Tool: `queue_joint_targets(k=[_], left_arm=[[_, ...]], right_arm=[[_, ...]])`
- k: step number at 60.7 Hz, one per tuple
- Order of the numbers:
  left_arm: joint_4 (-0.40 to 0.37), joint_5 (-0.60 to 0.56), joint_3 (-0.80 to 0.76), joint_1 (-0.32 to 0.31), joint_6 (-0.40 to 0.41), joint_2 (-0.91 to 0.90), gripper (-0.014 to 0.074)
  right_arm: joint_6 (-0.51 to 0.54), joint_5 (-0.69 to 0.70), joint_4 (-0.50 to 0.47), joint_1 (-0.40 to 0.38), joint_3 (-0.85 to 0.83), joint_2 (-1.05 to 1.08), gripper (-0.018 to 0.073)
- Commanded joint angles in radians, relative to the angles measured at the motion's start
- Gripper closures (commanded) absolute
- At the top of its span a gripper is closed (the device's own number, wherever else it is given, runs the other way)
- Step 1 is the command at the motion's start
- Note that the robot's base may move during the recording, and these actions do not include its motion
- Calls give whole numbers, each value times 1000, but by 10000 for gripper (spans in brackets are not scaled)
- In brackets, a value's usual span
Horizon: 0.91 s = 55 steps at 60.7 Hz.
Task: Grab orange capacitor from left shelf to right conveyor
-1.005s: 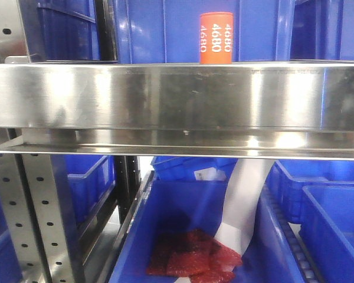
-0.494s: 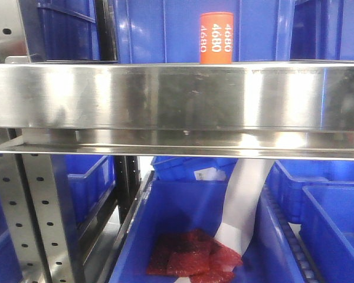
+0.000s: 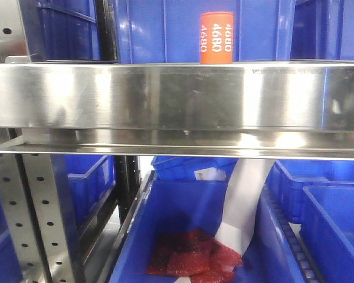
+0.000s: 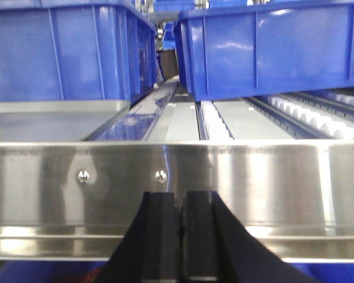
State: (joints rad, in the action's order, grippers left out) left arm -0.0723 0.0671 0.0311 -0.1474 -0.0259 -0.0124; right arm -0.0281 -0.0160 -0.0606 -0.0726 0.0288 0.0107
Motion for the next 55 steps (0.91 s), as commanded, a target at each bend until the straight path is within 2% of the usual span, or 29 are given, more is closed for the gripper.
queue_joint_targets(k=[1,8,15,25,39,46,55], left_arm=[[-2,-92,-5,-2,1,-12,723],[-2,-92,-5,-2,1,-12,723],[-2,-92,-5,-2,1,-12,723],[-2,-92,-5,-2,1,-12,723],[-2,-92,-5,-2,1,-12,723],[-2,-92,-5,-2,1,-12,723],[-2,-92,-5,-2,1,-12,723]], right_arm=[[5,119,4,0,-7,14,504],[5,98,4,0,-65,10,504],[5,16,4,0,-192,-40,504],[5,-79,4,0,-402,-199,502],[4,-96,4,20,-587,-437,487],[4,-97,4,80,-648,-556,357],[4,-89,4,173,-710,-692,85]])
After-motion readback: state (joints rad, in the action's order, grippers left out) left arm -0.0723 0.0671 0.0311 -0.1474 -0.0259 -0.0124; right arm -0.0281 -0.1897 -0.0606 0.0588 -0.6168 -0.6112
